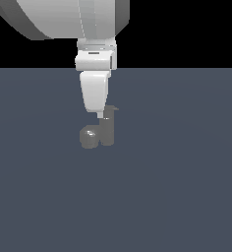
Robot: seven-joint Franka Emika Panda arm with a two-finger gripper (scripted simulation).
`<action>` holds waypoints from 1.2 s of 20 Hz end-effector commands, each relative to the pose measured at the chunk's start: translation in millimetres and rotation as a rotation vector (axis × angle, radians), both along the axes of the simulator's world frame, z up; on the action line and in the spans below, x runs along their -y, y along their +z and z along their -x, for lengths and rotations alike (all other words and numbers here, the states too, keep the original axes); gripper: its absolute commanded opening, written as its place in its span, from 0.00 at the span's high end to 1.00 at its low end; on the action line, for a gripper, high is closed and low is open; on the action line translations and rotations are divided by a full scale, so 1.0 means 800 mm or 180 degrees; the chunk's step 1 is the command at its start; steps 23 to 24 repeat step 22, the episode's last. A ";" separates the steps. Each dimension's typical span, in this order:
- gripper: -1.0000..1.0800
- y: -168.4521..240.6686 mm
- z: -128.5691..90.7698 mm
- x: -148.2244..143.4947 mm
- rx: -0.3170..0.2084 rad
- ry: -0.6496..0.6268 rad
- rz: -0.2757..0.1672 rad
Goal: Turn on the faucet by rotating a designated handle.
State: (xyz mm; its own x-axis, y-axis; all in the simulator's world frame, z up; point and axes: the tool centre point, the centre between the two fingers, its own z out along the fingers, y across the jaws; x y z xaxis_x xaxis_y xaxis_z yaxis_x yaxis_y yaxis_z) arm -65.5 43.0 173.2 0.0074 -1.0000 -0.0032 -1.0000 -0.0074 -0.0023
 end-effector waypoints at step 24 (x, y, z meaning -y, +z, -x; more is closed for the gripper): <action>1.00 -0.001 -0.053 0.113 -0.0007 -0.0123 0.0010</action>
